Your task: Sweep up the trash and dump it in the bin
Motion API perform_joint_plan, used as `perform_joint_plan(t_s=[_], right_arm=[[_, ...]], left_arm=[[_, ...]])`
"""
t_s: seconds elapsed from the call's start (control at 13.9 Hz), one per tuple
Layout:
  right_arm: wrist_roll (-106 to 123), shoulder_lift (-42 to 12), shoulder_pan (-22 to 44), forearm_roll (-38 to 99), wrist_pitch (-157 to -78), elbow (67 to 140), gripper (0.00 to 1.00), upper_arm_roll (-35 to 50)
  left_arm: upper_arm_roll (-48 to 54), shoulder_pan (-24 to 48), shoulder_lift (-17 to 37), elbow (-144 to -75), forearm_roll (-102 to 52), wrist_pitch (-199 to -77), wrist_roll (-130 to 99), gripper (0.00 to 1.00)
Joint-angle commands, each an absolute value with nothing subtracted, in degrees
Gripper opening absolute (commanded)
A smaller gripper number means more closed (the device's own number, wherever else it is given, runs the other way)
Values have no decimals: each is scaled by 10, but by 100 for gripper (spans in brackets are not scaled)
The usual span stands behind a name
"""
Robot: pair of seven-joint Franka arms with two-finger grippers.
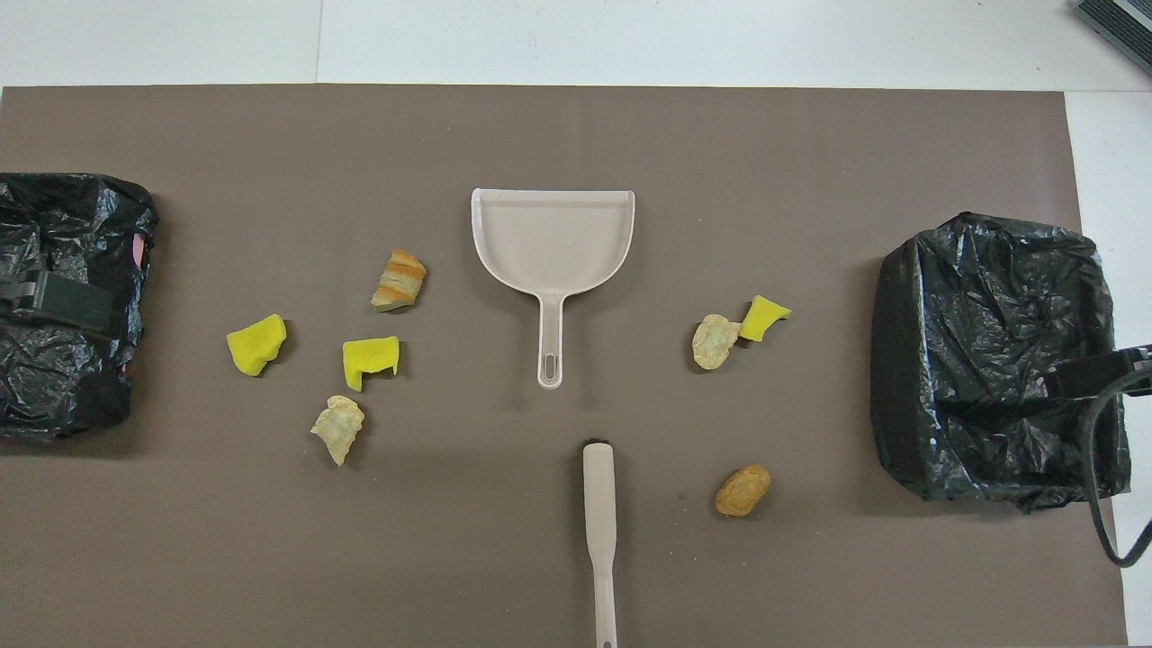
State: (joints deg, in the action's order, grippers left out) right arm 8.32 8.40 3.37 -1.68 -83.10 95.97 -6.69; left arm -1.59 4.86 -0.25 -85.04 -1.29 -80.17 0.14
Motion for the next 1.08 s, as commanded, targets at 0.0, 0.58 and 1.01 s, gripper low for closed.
perform_joint_plan(t_s=[0.0,0.58,1.01], right_arm=[[78,91,29,-13,-834,960,100,-62],[30,60,82,-11,-874,964,100,-48],[-107,-49,137,50,-912,927,100,-46]], left_arm=[[-15,43,-12,-860,-11,-800,10,100],[-16,43,-12,-860,-11,-801,10,100],[-16,43,-11,-860,-11,-811,9,100]])
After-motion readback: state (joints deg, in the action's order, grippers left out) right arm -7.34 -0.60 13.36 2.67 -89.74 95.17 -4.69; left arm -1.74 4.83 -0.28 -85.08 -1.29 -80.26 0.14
